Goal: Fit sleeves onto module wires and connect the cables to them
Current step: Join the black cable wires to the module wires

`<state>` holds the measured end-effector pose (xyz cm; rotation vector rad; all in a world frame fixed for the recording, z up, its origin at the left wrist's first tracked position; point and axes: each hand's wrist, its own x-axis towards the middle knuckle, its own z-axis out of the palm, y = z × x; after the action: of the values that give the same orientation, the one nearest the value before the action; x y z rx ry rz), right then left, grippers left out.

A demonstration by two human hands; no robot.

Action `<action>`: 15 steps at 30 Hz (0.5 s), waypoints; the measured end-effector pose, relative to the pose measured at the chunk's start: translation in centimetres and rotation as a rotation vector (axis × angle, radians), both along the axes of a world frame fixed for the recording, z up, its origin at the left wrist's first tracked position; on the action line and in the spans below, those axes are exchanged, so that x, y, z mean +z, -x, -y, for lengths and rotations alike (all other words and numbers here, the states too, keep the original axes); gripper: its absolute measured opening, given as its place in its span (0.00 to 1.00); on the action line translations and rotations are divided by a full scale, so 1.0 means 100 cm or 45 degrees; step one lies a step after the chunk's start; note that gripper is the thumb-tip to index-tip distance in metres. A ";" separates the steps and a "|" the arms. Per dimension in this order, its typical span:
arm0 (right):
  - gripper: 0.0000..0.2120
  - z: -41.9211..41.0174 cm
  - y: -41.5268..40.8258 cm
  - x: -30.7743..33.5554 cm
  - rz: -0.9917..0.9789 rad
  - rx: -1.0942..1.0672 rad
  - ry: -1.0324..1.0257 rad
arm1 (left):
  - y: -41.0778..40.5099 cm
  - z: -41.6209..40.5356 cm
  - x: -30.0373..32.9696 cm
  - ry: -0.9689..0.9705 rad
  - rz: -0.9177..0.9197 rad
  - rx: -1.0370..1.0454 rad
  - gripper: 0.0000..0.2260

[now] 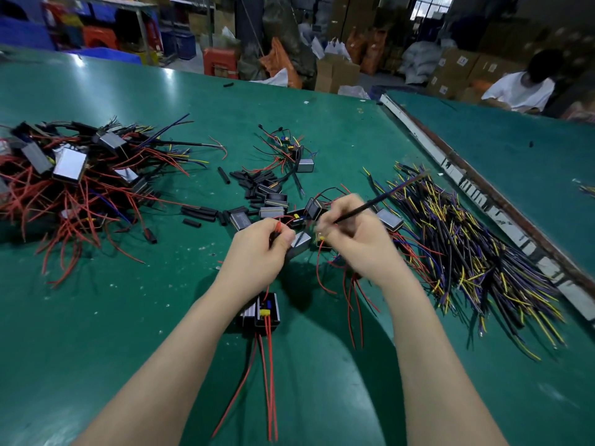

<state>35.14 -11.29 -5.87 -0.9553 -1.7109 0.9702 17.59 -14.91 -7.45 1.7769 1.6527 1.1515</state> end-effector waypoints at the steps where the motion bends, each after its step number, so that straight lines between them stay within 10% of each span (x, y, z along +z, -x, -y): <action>1: 0.16 -0.002 -0.006 0.003 -0.093 -0.074 -0.035 | 0.002 -0.001 0.000 -0.005 0.010 0.005 0.07; 15: 0.07 0.004 0.010 0.002 -0.330 0.028 0.150 | -0.003 0.003 -0.004 -0.151 0.067 -0.184 0.06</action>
<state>34.12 -11.70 -5.68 -0.8462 -1.4629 1.1667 17.88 -15.23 -7.90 1.8879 1.4275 1.2412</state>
